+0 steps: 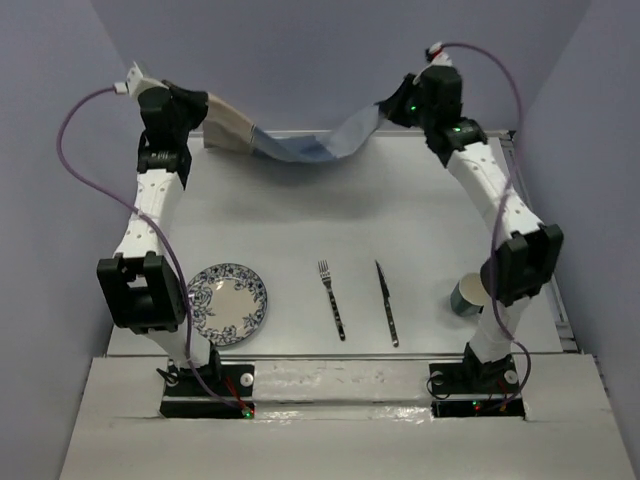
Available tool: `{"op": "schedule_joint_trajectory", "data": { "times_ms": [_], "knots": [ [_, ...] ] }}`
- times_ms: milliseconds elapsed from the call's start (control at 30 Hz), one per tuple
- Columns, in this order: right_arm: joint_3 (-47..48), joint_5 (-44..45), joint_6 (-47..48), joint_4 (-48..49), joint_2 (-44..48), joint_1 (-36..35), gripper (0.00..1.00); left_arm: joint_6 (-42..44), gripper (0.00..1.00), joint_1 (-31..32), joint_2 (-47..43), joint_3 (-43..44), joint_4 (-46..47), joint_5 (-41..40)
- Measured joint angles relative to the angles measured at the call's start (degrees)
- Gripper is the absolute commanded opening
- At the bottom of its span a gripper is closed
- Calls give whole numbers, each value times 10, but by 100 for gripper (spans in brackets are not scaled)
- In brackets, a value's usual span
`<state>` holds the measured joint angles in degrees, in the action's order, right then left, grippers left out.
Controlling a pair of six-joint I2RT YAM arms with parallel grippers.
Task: Set the dinner table for one person
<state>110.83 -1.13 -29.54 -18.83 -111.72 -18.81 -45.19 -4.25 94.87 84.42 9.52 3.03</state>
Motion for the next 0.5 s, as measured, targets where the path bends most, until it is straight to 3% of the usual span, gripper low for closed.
{"op": "schedule_joint_trajectory", "data": {
  "times_ms": [133,267,500],
  "knots": [
    [48,17,21,14,136,24,0,14,0,26,-54,113,-3,9],
    [87,26,31,42,223,56,0,14,0,21,-112,156,2,12],
    [79,-5,24,42,227,118,0,9,0,19,-134,155,15,26]
  ]
}}
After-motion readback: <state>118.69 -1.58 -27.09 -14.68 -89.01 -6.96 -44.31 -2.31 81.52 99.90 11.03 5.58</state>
